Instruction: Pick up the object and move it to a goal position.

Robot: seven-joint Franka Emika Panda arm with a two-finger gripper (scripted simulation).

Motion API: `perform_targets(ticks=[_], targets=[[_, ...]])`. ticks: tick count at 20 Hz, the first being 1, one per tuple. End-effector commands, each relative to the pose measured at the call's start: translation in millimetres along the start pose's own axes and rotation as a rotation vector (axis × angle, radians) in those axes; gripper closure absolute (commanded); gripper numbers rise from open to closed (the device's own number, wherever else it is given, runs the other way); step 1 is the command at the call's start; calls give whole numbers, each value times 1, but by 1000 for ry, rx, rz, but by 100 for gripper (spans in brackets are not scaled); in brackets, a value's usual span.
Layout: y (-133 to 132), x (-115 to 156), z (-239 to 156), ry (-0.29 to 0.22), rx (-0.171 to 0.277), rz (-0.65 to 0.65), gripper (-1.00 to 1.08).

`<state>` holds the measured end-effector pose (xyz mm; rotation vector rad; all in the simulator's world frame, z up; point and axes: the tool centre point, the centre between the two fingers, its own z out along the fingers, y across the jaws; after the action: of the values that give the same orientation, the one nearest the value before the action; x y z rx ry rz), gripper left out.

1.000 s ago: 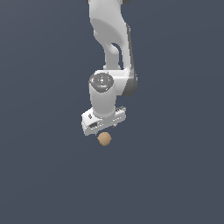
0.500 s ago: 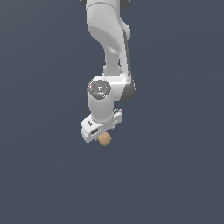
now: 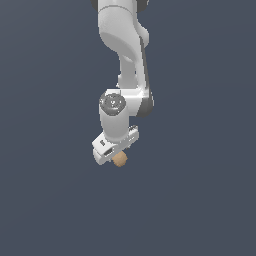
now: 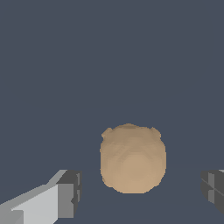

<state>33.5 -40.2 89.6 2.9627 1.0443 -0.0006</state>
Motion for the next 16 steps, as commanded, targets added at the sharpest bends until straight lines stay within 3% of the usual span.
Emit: perform_targets(ticks=[1,15,16], targets=[[0,0,3,0,0,0,-92],[0,0,50,0,0,-5,-92],[0,0,50,0,0,-5,108]])
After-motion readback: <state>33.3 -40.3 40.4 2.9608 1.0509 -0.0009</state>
